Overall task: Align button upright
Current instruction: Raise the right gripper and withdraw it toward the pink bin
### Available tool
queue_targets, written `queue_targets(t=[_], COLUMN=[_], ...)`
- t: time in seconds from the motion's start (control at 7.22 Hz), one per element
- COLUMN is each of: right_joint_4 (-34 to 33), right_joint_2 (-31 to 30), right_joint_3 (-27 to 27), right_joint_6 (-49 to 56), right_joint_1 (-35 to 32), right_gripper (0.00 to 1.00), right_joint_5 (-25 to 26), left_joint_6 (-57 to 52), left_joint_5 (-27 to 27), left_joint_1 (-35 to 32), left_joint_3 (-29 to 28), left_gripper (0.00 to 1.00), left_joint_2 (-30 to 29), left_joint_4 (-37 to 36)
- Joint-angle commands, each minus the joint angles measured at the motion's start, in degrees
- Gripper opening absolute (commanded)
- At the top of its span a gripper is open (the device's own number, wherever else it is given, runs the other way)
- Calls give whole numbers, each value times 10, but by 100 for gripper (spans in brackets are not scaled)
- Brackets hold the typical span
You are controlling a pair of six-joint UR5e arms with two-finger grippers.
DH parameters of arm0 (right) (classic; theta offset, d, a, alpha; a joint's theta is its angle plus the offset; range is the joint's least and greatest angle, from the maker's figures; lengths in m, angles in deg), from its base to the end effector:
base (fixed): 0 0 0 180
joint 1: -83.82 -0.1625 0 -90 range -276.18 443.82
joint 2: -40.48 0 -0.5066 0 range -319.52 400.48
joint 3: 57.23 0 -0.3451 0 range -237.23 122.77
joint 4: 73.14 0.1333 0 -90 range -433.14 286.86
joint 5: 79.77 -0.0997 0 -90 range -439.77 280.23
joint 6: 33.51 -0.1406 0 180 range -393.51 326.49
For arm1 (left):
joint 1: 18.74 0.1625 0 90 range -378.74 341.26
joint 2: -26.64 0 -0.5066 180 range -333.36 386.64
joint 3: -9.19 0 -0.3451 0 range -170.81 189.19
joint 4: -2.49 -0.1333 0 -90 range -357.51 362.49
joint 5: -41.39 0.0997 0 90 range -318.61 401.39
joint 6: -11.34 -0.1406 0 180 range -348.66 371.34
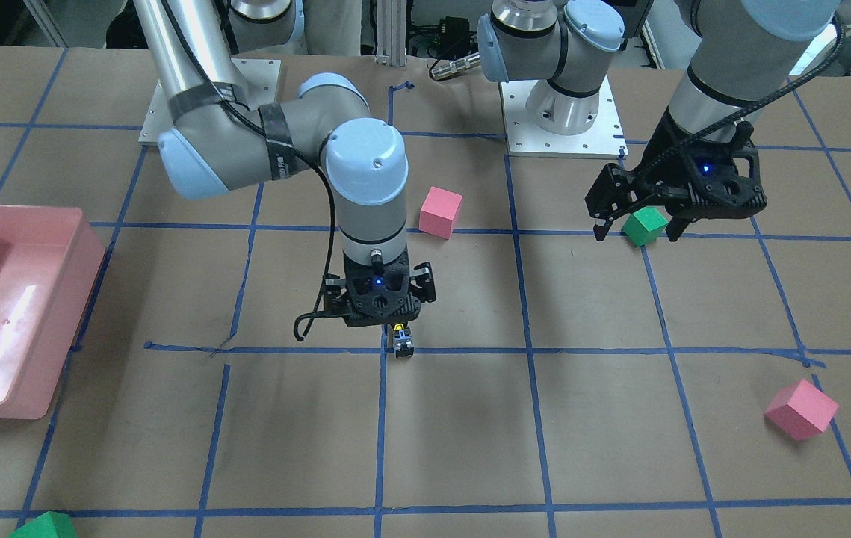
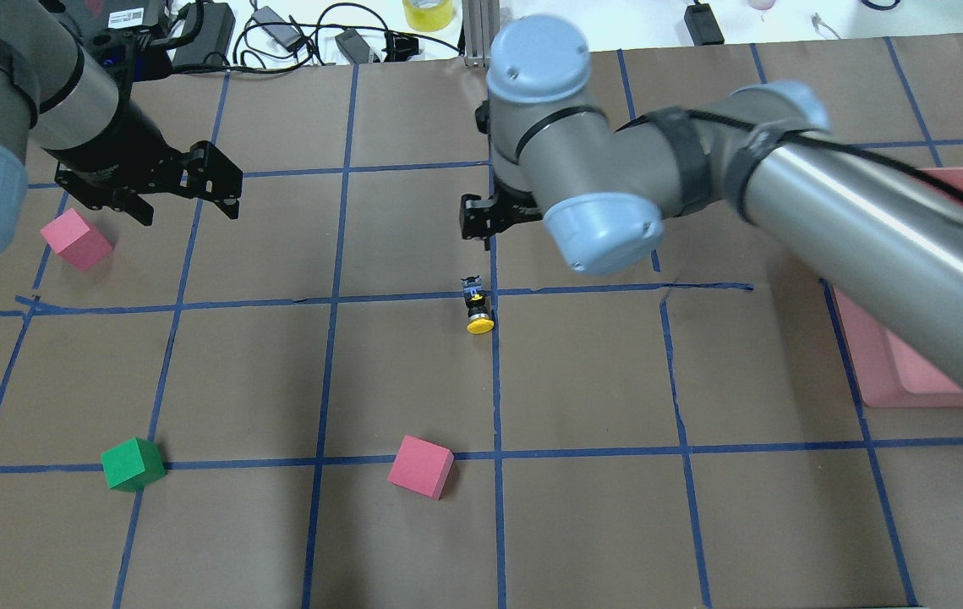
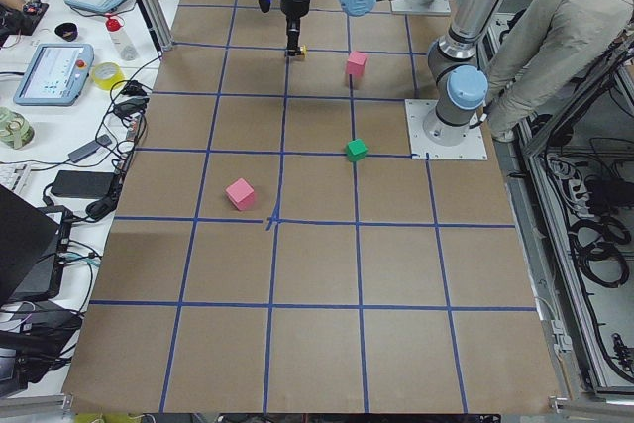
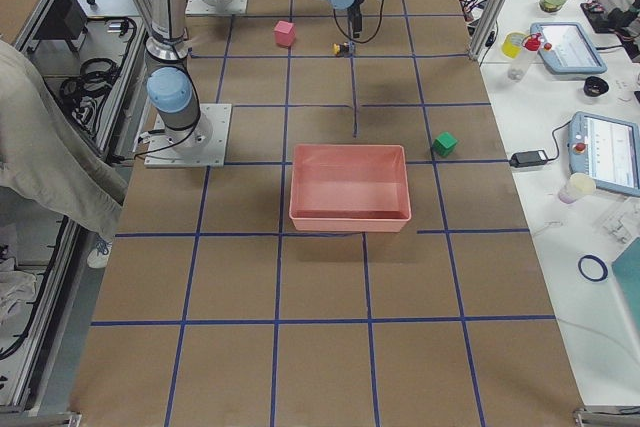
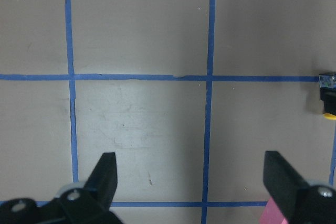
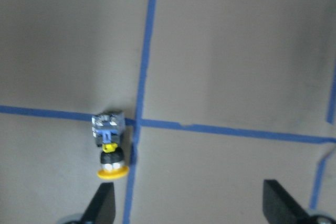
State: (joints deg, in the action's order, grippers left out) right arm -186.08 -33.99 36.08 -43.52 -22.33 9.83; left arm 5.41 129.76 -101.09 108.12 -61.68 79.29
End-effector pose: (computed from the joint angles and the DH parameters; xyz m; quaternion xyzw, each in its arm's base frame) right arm 0.2880 -0.5118 0.4061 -0.0536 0.9979 -0.0341 0.0115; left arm -0.0773 -0.4556 0.4959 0.0142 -0.9984 0.0532 0.0080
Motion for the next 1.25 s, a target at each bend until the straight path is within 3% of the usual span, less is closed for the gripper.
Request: queue_targets(t=[0.0, 0.28, 0.55, 0.83, 1.11], right_joint_4=[166, 170, 171, 172, 171], right_joint_2=[-107, -157, -156, -159, -160], right_joint_3=[-13, -13, -2, 3, 4], right_joint_6=[100, 128, 180, 182, 182], right_joint_1=[94, 117, 162, 166, 166], right_gripper=[100, 100, 100, 100, 100], right_joint_5=[-12, -18, -20, -19, -20], left_joint_6=[0, 1, 0, -4, 4], left_joint_5=[-2, -2, -2, -10, -75], left_joint_1=[1, 0, 1, 3, -23], left_joint_3=[-2, 1, -1, 19, 36], left_gripper=[100, 100, 100, 100, 100], left_joint_2=[-3, -3, -3, -8, -15], left_joint_4=[-2, -12, -13, -14, -34])
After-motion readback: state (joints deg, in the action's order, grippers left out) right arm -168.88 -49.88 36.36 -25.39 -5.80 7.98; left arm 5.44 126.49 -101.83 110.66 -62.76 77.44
